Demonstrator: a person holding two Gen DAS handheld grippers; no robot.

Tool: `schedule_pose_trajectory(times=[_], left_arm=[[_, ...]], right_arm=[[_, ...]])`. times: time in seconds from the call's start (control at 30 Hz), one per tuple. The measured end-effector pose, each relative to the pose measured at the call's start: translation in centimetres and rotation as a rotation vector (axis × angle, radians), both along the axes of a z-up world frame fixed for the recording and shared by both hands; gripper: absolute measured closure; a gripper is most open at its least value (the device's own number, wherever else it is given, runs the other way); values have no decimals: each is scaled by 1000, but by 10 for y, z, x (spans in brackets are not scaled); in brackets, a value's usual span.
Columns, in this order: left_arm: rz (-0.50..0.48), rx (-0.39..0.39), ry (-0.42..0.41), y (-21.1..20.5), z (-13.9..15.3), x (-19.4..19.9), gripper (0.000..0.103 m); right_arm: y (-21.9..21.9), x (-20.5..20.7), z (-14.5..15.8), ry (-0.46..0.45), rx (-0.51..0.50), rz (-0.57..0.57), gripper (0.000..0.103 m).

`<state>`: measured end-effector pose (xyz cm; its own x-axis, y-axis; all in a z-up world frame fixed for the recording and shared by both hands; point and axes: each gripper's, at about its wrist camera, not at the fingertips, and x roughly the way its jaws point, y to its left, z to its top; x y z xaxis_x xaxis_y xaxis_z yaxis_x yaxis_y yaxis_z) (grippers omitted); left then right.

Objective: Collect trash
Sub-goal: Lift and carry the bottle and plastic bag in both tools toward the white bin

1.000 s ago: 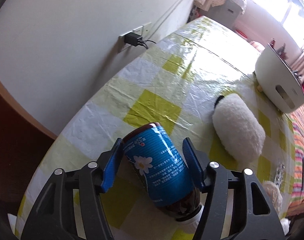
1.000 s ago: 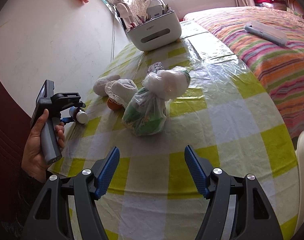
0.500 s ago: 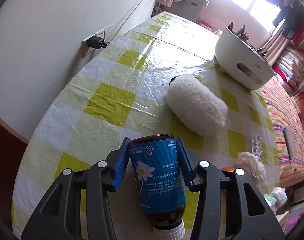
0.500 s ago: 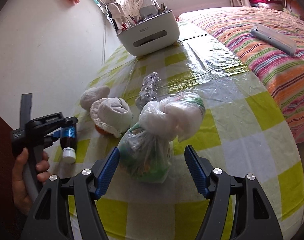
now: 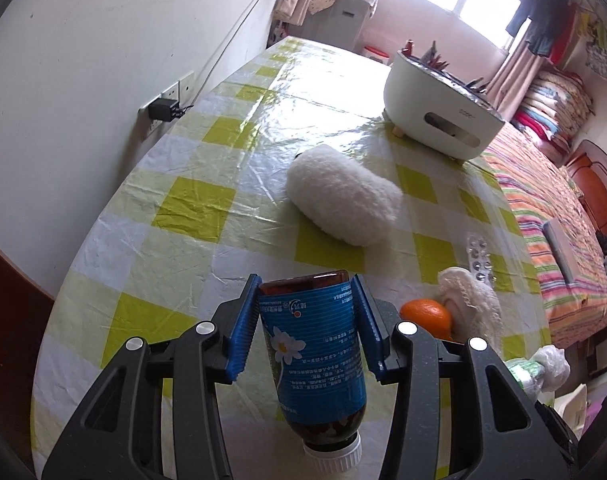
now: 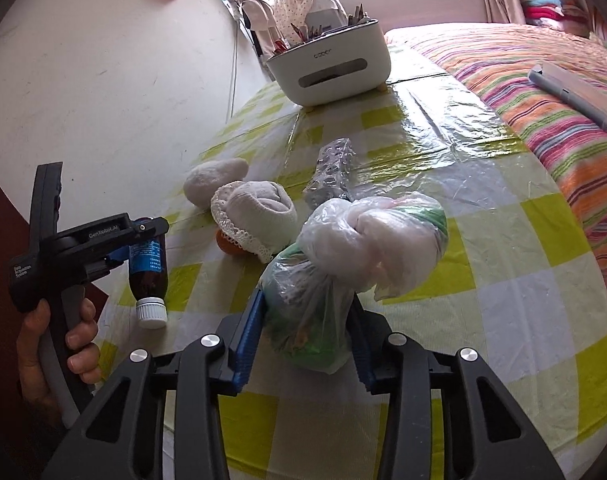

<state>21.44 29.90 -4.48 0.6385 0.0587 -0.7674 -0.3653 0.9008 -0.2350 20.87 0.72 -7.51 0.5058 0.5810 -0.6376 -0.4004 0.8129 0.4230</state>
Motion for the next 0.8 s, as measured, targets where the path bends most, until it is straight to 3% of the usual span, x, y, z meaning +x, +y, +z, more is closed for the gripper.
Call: schedule_pose_trajectory(times=[0.8], left_arm=[[-92,32,-89,-50,33,-27,60]], right_arm=[[-45,-35,22,-88,50,-53,64]])
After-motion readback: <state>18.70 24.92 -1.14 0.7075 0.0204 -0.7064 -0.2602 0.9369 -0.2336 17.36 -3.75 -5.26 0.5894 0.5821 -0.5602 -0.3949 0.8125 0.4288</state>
